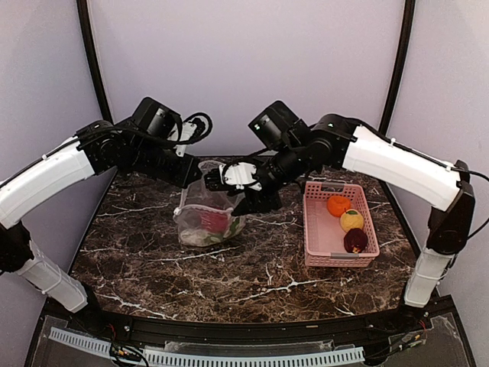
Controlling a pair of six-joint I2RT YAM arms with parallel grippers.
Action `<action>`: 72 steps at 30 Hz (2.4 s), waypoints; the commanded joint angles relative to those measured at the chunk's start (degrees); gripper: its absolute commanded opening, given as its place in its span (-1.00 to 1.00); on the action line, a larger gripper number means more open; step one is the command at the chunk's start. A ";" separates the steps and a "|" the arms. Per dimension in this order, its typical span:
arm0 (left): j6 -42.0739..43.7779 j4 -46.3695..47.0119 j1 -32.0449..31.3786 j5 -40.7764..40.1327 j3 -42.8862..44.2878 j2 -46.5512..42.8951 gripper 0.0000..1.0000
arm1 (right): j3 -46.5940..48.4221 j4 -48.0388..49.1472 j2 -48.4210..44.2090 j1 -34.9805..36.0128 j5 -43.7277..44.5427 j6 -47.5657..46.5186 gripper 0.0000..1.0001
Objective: Place the food in the zip-top bag and seal the zipper
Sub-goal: Adjust the zipper food storage bag at the center of the board, then pick up the fake fruit from the bin.
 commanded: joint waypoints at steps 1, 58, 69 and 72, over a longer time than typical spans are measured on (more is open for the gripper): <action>0.61 2.04 0.33 -3.54 1.28 -3.66 -0.99 | 1.95 0.09 -5.43 -1.17 -5.59 1.95 0.07; -1.18 12.87 0.33 -5.67 -8.34 -7.24 -0.99 | -33.38 -1.26 -13.36 -49.55 0.70 12.99 0.52; -1.19 13.76 0.33 -4.78 -9.13 -6.22 -0.99 | -41.46 -5.69 -22.59 -48.99 -2.93 10.82 0.46; -1.24 13.87 0.34 -4.64 -9.48 -6.19 -0.99 | -42.72 -5.59 -23.65 -48.57 -3.11 12.67 0.43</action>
